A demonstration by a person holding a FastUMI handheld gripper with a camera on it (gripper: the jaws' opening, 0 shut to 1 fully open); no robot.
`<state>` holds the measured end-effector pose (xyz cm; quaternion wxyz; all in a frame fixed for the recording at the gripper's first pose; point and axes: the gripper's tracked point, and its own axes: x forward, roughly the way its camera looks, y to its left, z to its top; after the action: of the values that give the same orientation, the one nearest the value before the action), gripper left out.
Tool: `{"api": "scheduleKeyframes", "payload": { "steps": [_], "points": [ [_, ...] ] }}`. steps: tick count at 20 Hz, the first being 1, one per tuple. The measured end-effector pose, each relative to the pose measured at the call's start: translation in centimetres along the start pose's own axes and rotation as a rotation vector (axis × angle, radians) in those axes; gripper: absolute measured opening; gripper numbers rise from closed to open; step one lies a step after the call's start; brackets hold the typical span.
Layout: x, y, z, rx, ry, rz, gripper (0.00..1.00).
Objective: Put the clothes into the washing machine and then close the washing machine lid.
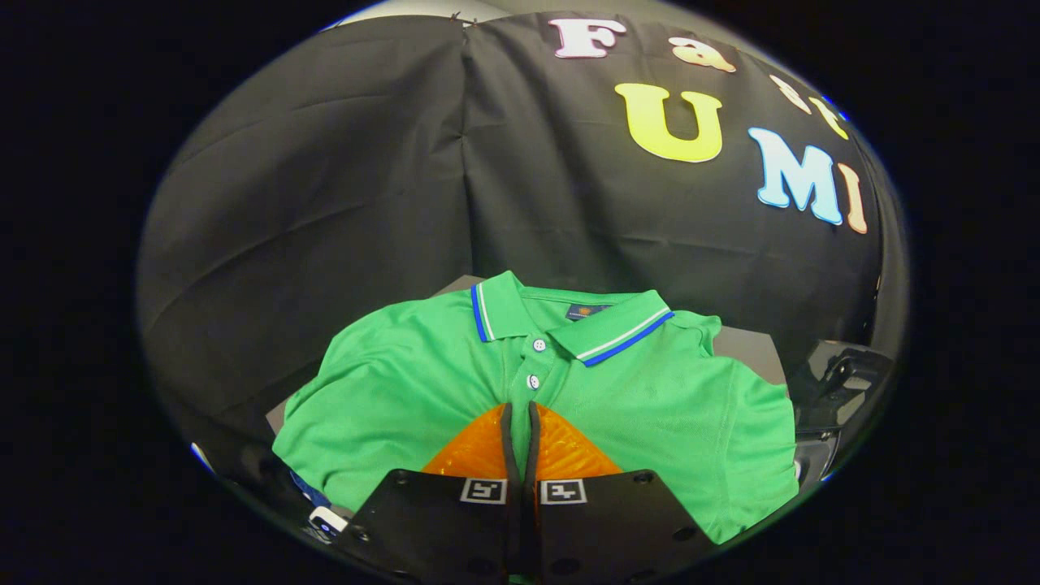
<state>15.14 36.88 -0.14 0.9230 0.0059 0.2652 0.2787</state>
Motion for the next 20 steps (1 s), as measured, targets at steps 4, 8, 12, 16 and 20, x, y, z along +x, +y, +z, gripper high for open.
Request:
{"api": "scheduleKeyframes", "payload": {
  "steps": [4, 8, 12, 16, 20],
  "points": [
    [-1.7, 0.3, 1.5, 0.032, -0.057, 0.018, 0.01],
    [-3.2, -0.5, 3.6, 0.023, -0.127, 0.009, 0.01],
    [-4.4, -1.9, 4.8, 0.039, -0.161, -0.008, 0.01],
    [-6.0, -4.0, 5.7, 0.045, -0.193, -0.044, 0.01],
    [-7.3, -6.8, 6.3, 0.030, -0.232, -0.104, 0.01]
  ]
}}
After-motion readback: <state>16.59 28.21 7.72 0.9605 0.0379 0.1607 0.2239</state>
